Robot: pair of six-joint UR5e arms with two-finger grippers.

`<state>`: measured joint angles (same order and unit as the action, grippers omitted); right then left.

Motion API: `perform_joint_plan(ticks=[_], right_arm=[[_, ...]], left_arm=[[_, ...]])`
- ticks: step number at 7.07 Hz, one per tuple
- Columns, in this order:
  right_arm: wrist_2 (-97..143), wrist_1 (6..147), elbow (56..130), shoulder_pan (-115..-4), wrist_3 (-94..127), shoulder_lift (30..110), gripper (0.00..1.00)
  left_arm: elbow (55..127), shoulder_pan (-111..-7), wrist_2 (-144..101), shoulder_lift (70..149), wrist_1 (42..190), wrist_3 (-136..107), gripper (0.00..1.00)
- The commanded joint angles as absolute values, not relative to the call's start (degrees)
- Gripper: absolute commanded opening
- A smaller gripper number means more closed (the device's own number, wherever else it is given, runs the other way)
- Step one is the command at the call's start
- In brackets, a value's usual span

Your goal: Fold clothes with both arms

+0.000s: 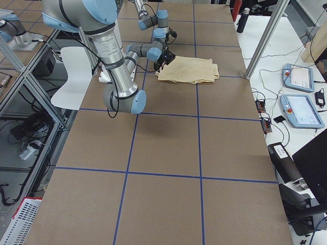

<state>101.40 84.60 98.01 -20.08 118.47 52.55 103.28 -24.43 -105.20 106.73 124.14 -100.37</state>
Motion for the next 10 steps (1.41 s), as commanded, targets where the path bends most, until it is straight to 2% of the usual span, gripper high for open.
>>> perform_joint_plan(ticks=[1, 8, 9, 10], right_arm=[[99.67, 86.12, 93.79, -19.42, 121.11, 50.28, 1.0], [99.76, 88.15, 93.52, -17.23, 123.13, 50.36, 0.98], [99.76, 88.15, 93.52, -17.23, 123.05, 50.27, 0.95], [99.76, 88.07, 93.43, -17.23, 123.13, 50.19, 0.8]], left_arm=[[104.24, -24.43, -105.21, 106.7, 123.31, -100.37, 0.0], [104.85, -24.35, -105.21, 106.61, 122.17, -100.37, 0.0], [104.85, -24.35, -105.12, 106.52, 122.17, -100.37, 0.0], [104.94, -24.35, -105.12, 106.52, 122.17, -100.37, 0.0]])
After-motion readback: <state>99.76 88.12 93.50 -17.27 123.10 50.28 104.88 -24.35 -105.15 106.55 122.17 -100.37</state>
